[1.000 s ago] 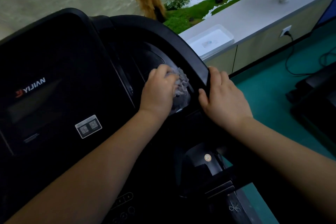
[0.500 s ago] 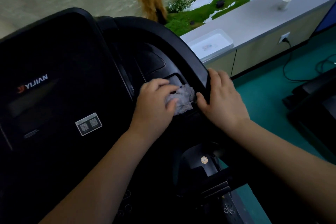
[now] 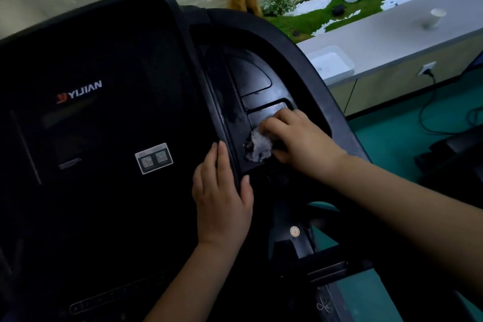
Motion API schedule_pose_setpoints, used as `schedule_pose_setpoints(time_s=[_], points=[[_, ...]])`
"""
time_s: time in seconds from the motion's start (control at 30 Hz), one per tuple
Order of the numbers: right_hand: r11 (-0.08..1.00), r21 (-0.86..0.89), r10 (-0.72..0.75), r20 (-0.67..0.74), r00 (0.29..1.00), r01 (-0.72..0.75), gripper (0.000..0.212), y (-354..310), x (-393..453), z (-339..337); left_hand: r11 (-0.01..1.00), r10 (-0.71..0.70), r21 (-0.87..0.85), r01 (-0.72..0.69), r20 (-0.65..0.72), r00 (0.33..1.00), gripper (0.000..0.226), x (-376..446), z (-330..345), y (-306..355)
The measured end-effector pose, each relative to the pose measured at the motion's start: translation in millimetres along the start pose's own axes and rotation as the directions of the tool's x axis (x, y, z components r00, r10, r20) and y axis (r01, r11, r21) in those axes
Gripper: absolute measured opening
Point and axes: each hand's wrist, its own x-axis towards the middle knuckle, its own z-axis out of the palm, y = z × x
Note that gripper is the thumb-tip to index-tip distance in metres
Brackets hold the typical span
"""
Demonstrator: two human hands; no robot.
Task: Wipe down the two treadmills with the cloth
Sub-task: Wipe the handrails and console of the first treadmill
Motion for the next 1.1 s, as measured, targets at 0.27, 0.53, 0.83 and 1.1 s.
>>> schedule_pose_setpoints(time_s=[0.27, 0.53, 0.83, 1.1], points=[[0.978, 0.201, 0.120, -0.353, 0.928, -0.050, 0.039, -15.5, 82.5, -19.5, 1.000, 0.026, -0.017, -0.027, -0.028, 0.999, 0.069, 1.2, 4.1, -7.9], [0.988, 0.079, -0.119, -0.158, 0.980, 0.133, 0.038, -18.8, 30.4, 22.1, 0.993, 0.115, 0.022, -0.116, 0.043, 0.992, 0.076, 0.0, -1.2, -19.2], [0.985, 0.170, 0.036, -0.324, 0.945, 0.020, 0.034, -22.0, 90.7, -5.4, 0.991, 0.111, 0.067, -0.115, 0.068, 0.992, 0.077, -1.4, -0.9, -22.3], [0.977, 0.211, -0.042, 0.014, 0.999, 0.038, 0.027, -23.3, 47.3, -0.6, 0.992, 0.109, 0.049, -0.113, 0.067, 0.992, 0.077, -1.6, -1.6, -23.3]])
